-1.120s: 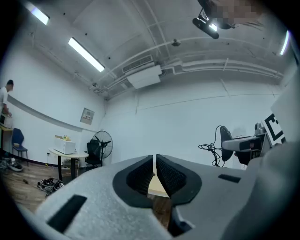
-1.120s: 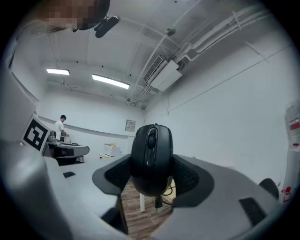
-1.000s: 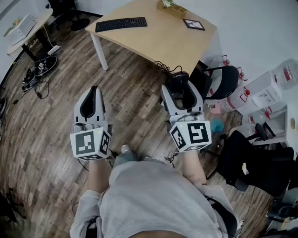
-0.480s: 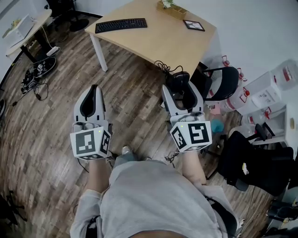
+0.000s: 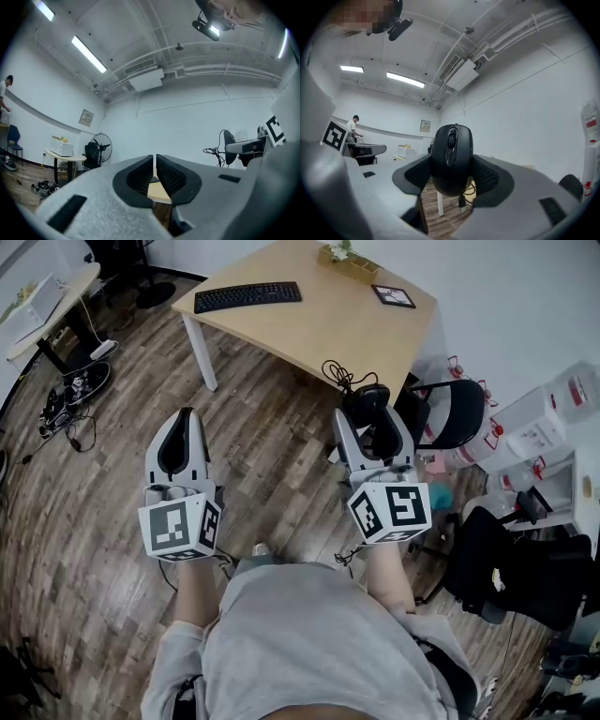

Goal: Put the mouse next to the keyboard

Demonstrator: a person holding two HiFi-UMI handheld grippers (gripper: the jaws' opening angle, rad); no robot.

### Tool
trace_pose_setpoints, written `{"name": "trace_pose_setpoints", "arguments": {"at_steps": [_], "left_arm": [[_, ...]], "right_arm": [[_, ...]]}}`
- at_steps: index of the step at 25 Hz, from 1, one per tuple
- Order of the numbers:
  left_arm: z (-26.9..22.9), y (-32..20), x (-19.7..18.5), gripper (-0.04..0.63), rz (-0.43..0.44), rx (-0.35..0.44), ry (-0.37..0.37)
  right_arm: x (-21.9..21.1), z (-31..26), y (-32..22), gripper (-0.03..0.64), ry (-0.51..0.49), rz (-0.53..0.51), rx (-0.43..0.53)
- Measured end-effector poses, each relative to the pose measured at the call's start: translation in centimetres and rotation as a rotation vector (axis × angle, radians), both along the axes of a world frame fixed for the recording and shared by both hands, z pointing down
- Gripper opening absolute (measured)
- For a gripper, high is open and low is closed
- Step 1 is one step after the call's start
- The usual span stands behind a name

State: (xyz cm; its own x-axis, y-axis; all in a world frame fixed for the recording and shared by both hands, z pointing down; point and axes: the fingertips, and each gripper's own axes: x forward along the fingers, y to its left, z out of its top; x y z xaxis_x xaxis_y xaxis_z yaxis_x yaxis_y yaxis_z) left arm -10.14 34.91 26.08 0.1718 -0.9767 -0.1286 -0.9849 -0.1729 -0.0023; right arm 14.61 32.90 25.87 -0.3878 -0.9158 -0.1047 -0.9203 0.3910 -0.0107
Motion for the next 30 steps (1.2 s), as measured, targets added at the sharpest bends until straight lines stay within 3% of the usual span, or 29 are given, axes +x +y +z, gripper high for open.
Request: {"name": "trace_pose_setpoints", "arguments": {"at_steps": [15,30], "left_arm": [[1.4,-4.9,-4.1,0.025,0.029,-0.02,0.03],[0.4,-17.0,-4.8,0.025,-0.027,-0.003,0.029]], "right_arm": [[-3.7,0.5,-4.2,0.261,-0.013,0.035,0.003],[-3.7,-0.7,-17.9,0.261,-0.017,-0.002,0.031]]}}
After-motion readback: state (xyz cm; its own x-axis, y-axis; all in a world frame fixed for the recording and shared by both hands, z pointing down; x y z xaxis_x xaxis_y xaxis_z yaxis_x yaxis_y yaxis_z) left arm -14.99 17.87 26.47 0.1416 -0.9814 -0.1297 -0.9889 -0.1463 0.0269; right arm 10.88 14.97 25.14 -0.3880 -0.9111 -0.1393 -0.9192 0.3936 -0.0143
